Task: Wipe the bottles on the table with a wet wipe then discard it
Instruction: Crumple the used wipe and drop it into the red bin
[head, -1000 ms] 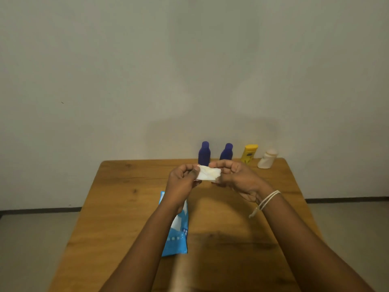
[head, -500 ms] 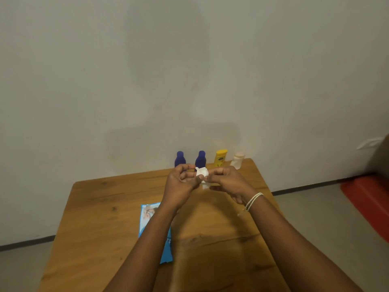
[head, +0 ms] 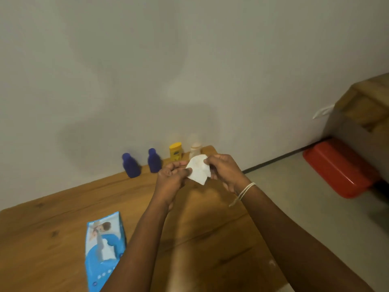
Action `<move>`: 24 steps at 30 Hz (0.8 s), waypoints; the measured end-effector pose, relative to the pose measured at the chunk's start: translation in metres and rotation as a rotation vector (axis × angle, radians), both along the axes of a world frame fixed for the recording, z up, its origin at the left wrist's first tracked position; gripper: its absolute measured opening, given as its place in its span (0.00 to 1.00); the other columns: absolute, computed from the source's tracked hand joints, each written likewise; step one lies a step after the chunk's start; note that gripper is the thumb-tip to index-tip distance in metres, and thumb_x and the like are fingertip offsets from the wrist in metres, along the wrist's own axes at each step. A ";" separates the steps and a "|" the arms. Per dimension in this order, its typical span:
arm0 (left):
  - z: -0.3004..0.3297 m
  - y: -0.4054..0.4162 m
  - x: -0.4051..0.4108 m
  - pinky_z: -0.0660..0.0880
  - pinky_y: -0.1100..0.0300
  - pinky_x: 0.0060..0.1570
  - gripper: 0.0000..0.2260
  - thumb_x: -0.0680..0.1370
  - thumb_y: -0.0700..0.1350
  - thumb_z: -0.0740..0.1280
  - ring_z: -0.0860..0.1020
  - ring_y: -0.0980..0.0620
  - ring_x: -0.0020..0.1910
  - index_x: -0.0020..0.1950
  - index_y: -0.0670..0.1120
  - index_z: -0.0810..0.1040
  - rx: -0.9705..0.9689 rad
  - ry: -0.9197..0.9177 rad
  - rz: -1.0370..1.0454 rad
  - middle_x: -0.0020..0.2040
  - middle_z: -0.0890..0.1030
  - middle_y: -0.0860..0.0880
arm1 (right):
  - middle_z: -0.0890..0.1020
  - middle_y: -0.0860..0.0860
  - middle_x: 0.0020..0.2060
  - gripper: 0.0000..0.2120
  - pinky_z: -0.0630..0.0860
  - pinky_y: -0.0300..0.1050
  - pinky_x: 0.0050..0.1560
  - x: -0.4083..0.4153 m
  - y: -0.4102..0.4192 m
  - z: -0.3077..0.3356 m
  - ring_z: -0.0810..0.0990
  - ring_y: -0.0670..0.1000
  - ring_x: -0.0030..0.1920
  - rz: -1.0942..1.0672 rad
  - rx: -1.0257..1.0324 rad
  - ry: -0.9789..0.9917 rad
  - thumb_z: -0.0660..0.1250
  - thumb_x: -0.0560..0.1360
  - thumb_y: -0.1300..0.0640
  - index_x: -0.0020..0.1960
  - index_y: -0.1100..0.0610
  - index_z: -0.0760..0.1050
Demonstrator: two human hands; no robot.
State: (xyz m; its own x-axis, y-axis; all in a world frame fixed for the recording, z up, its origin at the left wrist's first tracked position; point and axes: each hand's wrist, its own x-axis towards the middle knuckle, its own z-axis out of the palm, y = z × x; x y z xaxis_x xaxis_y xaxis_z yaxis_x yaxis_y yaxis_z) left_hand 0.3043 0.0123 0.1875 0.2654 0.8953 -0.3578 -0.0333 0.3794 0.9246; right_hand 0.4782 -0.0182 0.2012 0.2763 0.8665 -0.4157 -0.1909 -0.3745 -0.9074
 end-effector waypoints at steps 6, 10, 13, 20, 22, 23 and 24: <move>-0.049 0.007 0.105 0.83 0.55 0.42 0.13 0.80 0.40 0.71 0.84 0.47 0.49 0.64 0.42 0.78 -0.276 -0.096 0.143 0.56 0.84 0.43 | 0.83 0.59 0.48 0.09 0.82 0.54 0.47 0.099 0.008 -0.054 0.82 0.57 0.48 -0.156 -0.107 0.246 0.61 0.79 0.60 0.48 0.61 0.79; -0.084 0.003 0.182 0.83 0.58 0.41 0.18 0.76 0.35 0.74 0.87 0.51 0.44 0.63 0.42 0.75 -0.356 -0.109 0.166 0.54 0.84 0.43 | 0.83 0.58 0.44 0.09 0.82 0.50 0.33 0.173 0.003 -0.099 0.84 0.57 0.42 -0.269 -0.180 0.469 0.64 0.78 0.57 0.50 0.62 0.79; -0.109 -0.002 0.233 0.84 0.58 0.43 0.16 0.75 0.32 0.74 0.85 0.49 0.45 0.60 0.43 0.75 -0.370 -0.024 0.137 0.52 0.83 0.42 | 0.82 0.61 0.51 0.12 0.83 0.54 0.39 0.225 -0.005 -0.130 0.84 0.59 0.48 -0.218 -0.185 0.492 0.71 0.76 0.57 0.56 0.62 0.78; -0.165 -0.011 0.313 0.82 0.48 0.57 0.15 0.75 0.34 0.75 0.84 0.42 0.52 0.59 0.44 0.76 -0.307 0.278 -0.002 0.50 0.84 0.43 | 0.81 0.63 0.60 0.13 0.84 0.49 0.45 0.306 -0.031 -0.200 0.84 0.59 0.53 -0.196 -0.295 0.324 0.70 0.75 0.69 0.57 0.59 0.79; -0.180 -0.011 0.322 0.81 0.48 0.57 0.13 0.76 0.36 0.74 0.82 0.43 0.56 0.55 0.48 0.76 -0.290 0.371 -0.035 0.53 0.83 0.44 | 0.80 0.63 0.61 0.14 0.84 0.47 0.43 0.317 -0.034 -0.220 0.82 0.59 0.55 -0.268 -0.349 0.304 0.70 0.75 0.69 0.59 0.60 0.78; -0.187 -0.011 0.327 0.82 0.51 0.53 0.13 0.77 0.37 0.73 0.81 0.44 0.57 0.57 0.48 0.76 -0.284 0.420 -0.058 0.57 0.82 0.43 | 0.80 0.62 0.61 0.16 0.83 0.48 0.44 0.321 -0.035 -0.230 0.81 0.60 0.58 -0.310 -0.381 0.295 0.70 0.75 0.69 0.62 0.61 0.77; -0.193 -0.011 0.331 0.81 0.55 0.49 0.14 0.77 0.38 0.73 0.80 0.45 0.57 0.61 0.47 0.76 -0.286 0.466 -0.091 0.60 0.81 0.44 | 0.80 0.62 0.61 0.18 0.83 0.50 0.46 0.324 -0.036 -0.241 0.81 0.61 0.59 -0.345 -0.415 0.286 0.70 0.75 0.69 0.64 0.62 0.77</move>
